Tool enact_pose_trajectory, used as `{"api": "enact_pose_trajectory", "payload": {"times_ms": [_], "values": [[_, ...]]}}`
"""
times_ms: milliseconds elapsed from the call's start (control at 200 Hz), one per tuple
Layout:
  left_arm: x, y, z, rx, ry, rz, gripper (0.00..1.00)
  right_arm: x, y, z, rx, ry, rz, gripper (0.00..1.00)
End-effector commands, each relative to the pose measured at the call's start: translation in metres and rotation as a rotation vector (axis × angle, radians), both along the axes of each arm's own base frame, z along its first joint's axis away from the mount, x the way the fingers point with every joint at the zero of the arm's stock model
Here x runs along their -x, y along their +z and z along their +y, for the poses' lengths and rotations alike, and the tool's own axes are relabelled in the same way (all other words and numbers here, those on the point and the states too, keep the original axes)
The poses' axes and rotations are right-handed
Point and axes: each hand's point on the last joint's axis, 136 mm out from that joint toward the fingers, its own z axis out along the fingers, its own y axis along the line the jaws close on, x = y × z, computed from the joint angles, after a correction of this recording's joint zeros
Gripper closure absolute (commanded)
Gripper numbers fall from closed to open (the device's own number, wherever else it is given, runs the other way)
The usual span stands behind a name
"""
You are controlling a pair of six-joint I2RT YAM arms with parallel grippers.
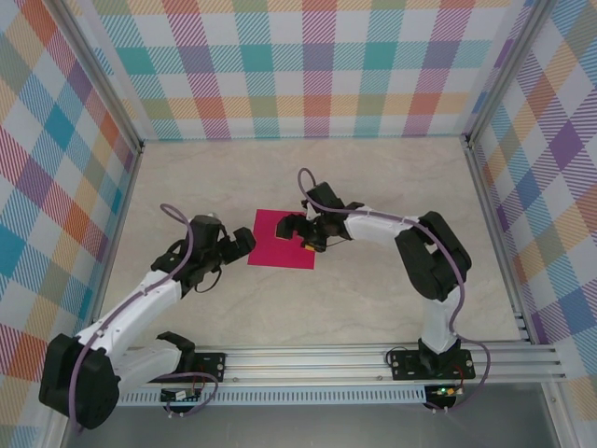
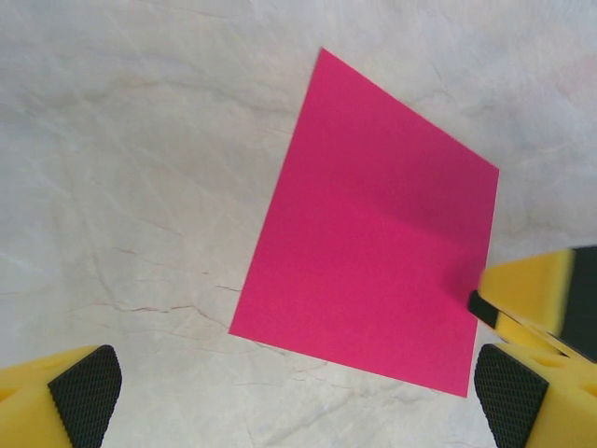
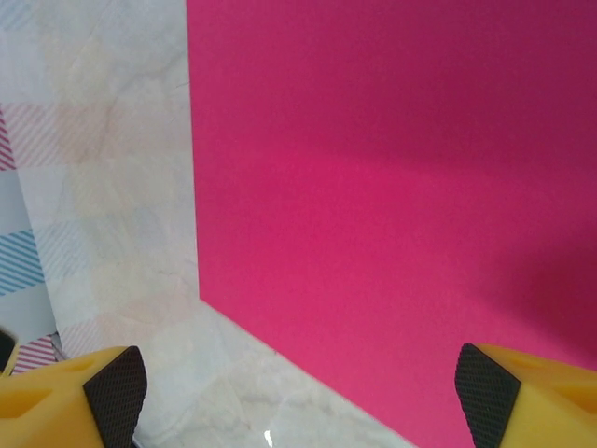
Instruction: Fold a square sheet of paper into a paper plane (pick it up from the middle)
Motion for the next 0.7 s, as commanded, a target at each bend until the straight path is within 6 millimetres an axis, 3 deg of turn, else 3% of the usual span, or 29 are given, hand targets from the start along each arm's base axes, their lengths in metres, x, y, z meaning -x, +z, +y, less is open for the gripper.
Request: {"api": "enact_pose_trajectory", "payload": {"times_ms": [0, 150, 320, 540, 695], "values": [[0.006, 0.006, 0.017, 0.028, 0.093, -0.060, 0.00, 0.009, -0.015, 0.004, 0.022, 0.028, 0.067, 0.13], [0.009, 0.015, 0.015, 0.094, 0.109, -0.114, 0.00, 0.021, -0.040, -0.011, 0.095, 0.042, 0.095, 0.13], [0.015, 0.012, 0.016, 0.089, 0.109, -0.062, 0.00, 0.050, -0.063, -0.038, 0.156, 0.073, 0.123, 0.14], [0.017, 0.017, 0.009, 0.115, 0.070, -0.077, 0.00, 0.088, -0.063, -0.075, 0.207, 0.164, 0.095, 0.14], [0.010, 0.024, 0.004, 0.108, 0.026, -0.133, 0.00, 0.090, -0.053, -0.099, 0.244, 0.171, 0.080, 0.15]]}}
